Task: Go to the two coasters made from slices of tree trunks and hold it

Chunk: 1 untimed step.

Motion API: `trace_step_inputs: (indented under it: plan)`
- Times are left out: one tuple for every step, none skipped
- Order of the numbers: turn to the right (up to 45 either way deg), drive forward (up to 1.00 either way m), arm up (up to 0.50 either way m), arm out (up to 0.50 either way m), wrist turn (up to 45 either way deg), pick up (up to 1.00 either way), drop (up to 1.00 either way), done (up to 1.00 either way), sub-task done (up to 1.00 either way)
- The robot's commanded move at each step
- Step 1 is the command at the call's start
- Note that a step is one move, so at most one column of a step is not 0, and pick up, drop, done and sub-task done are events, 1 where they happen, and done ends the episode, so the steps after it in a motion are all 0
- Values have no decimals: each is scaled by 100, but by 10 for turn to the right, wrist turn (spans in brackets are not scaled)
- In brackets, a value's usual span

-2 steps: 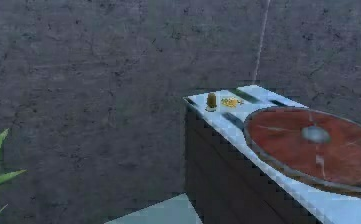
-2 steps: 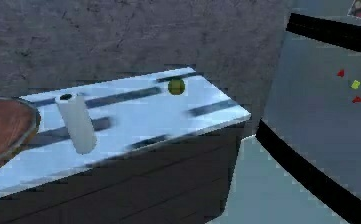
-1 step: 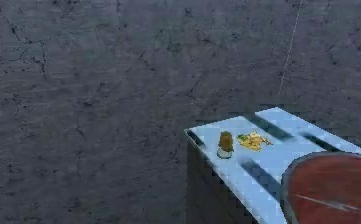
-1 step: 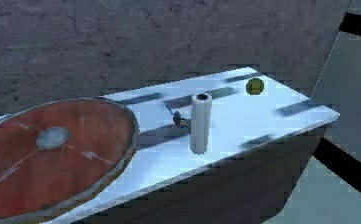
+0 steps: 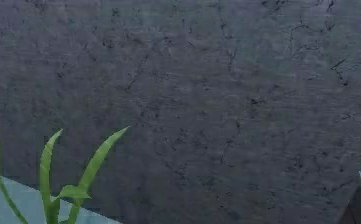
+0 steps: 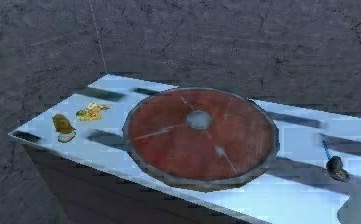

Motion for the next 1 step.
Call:
trace_step_inputs:
  plan:
    - [-270, 0, 0, 0, 0, 0, 0, 0, 0]
